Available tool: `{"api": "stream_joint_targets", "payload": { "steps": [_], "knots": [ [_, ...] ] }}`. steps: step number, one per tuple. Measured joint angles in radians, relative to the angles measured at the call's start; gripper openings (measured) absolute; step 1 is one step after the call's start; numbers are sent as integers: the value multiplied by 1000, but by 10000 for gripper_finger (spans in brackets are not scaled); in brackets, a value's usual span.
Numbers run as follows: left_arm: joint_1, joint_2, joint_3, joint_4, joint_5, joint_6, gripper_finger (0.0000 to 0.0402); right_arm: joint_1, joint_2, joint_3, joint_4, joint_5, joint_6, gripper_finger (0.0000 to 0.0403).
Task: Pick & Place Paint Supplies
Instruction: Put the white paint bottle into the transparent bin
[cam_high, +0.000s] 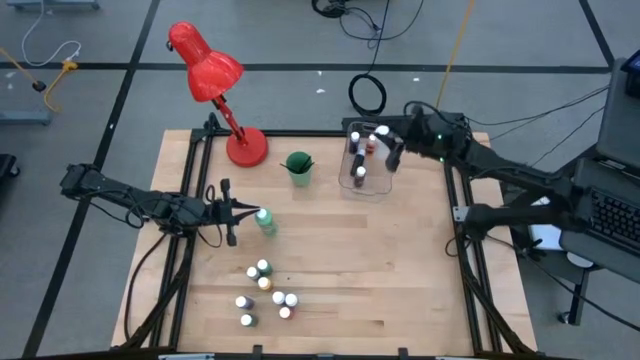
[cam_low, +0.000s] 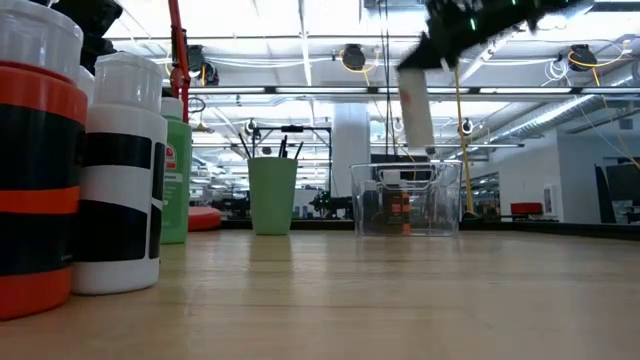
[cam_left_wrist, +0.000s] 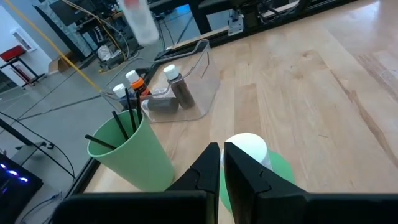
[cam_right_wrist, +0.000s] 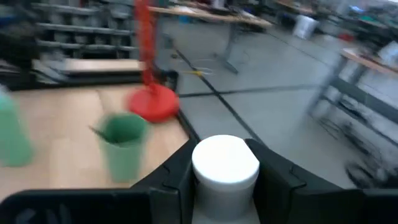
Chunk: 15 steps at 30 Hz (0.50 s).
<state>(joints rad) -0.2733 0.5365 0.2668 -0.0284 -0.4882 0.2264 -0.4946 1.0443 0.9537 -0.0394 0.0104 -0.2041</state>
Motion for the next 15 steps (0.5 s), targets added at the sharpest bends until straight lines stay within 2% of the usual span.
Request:
{"api": "stream_joint_targets", "payload": {
  "steps": [4, 8, 11, 15],
  "knots": [
    [0, 0, 0, 2, 0, 5, 26, -149, -25, -211, 232, -135, 73, 106],
    [0, 0, 0, 6, 0, 27, 26, -280, 42, -366, 490, -206, 117, 106],
    [0, 0, 0, 7, -3, 31, 26, -342, 104, -416, 638, -242, 140, 106],
    [0, 0, 0, 10, -6, 40, 26, -392, 200, -420, 688, -255, 136, 106]
  ]
}}
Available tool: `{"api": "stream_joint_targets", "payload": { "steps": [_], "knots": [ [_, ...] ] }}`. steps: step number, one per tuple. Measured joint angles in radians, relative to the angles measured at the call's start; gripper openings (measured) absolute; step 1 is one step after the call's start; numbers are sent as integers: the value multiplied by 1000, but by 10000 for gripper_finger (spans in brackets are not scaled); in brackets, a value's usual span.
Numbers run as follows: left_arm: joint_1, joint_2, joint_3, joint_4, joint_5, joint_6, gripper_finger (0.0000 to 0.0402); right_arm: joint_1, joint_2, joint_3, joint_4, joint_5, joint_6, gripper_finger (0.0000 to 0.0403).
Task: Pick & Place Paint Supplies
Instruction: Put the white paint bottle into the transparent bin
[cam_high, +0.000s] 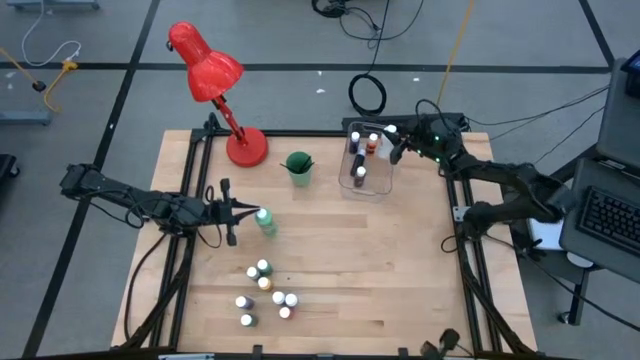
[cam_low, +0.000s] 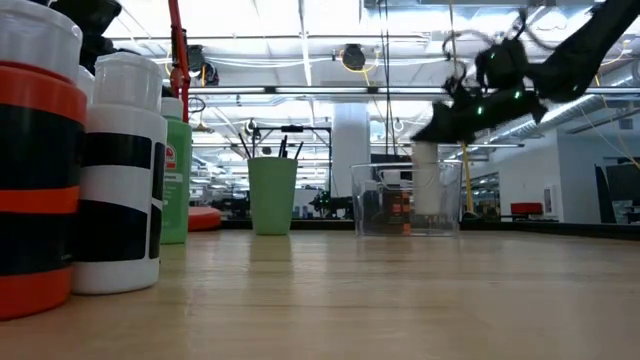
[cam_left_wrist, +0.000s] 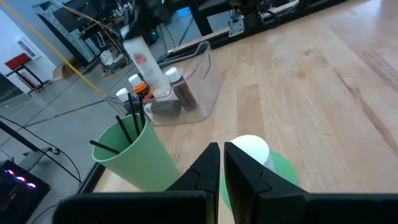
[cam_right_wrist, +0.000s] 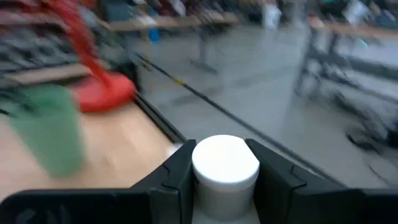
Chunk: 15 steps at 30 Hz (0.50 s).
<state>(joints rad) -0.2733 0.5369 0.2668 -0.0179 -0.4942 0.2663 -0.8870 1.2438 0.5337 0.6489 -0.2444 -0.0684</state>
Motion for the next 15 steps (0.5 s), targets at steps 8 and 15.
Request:
{"api": "stream_joint_targets", "payload": {
  "steps": [8, 15],
  "knots": [
    [0, 0, 0, 0, 4, 27, 26, -20, 209, 34, 117, 12, -33, 106],
    [0, 0, 0, -2, 24, 13, 26, -23, 275, 40, 205, 64, -22, 106]
  ]
}}
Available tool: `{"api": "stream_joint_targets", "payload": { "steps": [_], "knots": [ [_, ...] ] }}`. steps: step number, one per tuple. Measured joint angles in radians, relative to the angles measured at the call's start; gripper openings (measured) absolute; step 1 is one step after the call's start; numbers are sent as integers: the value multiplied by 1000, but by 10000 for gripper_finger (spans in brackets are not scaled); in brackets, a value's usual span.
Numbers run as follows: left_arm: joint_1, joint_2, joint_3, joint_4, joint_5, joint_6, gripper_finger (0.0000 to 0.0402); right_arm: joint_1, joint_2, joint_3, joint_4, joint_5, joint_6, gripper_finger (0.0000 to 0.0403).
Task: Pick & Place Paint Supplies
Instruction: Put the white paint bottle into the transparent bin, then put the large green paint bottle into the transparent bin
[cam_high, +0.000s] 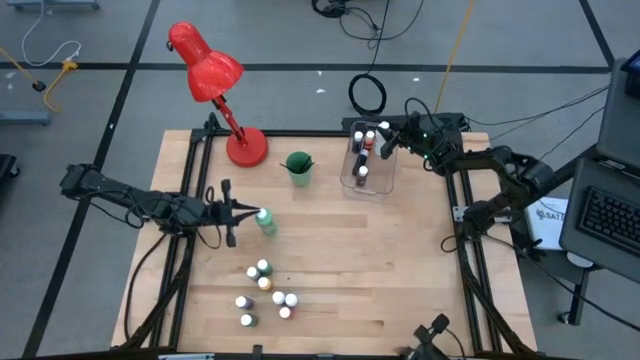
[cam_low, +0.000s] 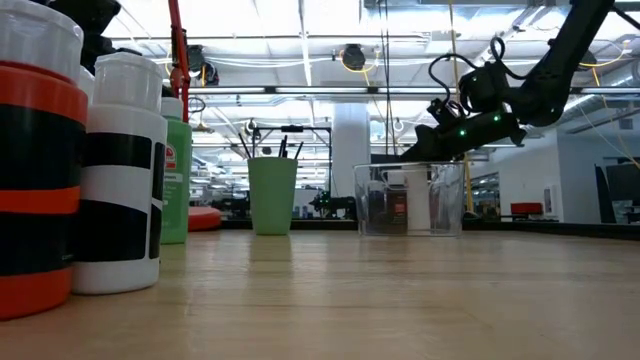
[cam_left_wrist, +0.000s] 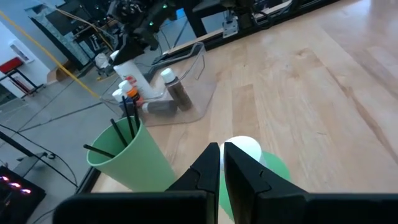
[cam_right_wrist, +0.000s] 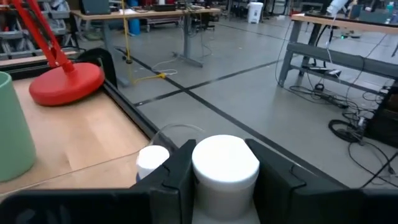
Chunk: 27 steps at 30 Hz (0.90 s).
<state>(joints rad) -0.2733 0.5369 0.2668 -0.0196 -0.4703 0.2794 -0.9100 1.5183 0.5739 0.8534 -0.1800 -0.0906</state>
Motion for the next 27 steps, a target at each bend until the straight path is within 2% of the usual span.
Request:
{"api": "stream_joint_targets", "payload": {
  "steps": [4, 7, 11, 15, 21, 27],
  "knots": [
    [0, 0, 0, -1, 28, 4, 26, 0, -3, -1, 2, 20, 1, 115],
    [0, 0, 0, -2, 28, 4, 26, 0, -5, -1, 24, 35, -24, 173],
    [0, 0, 0, -4, 28, -1, 26, 0, -5, -2, 94, 81, 41, 245],
    [0, 0, 0, -5, 28, -4, 26, 8, -29, -3, 152, 79, 68, 285],
    [0, 0, 0, -5, 28, -19, 26, 66, -160, -3, 162, 57, 76, 292],
    [0, 0, 0, -6, 26, -11, 26, 241, -278, -3, 140, -86, 79, 282]
  ]
}}
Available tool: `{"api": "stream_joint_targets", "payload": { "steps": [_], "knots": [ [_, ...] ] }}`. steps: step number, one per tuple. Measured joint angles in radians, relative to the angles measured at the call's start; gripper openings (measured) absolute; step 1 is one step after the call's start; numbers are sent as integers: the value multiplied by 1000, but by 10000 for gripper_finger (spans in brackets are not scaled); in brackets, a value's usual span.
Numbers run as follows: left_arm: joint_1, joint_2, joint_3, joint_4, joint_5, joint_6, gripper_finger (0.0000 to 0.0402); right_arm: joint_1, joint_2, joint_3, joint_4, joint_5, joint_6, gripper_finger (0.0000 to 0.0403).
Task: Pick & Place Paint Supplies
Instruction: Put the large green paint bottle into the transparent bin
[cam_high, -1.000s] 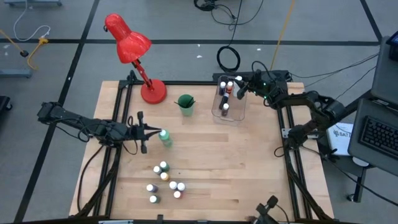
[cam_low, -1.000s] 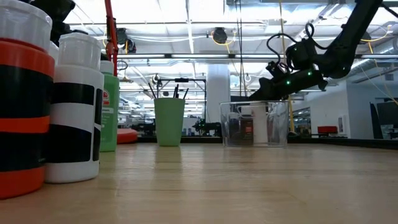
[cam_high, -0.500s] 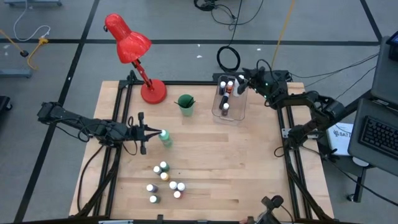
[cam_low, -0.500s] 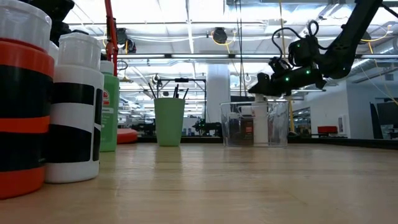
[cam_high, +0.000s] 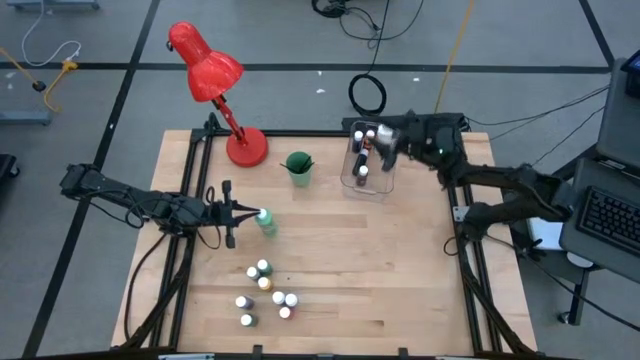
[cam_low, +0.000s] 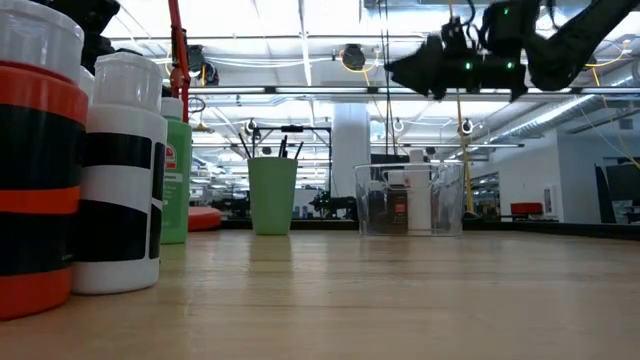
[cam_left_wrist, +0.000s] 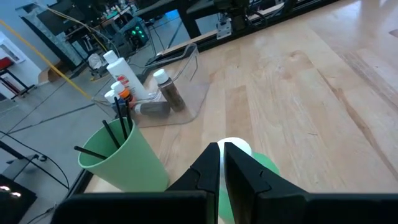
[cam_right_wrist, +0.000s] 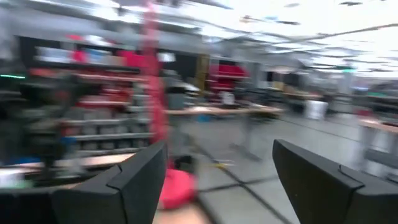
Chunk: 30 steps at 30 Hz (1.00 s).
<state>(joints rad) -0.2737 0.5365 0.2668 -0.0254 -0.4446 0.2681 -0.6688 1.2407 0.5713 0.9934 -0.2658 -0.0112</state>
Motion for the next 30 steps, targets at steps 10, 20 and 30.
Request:
{"api": "stream_joint_targets", "payload": {
  "steps": [10, 20, 30],
  "knots": [
    [0, 0, 0, -1, -1, -24, 26, 496, 8, 21, -90, 127, -27, 279],
    [0, 0, -1, 27, -12, 20, 26, 577, 275, 190, -125, 213, -55, 224],
    [-49, -9, -1, 20, -33, 47, 10, 564, 618, 587, -215, 74, -136, 142]
  ]
}}
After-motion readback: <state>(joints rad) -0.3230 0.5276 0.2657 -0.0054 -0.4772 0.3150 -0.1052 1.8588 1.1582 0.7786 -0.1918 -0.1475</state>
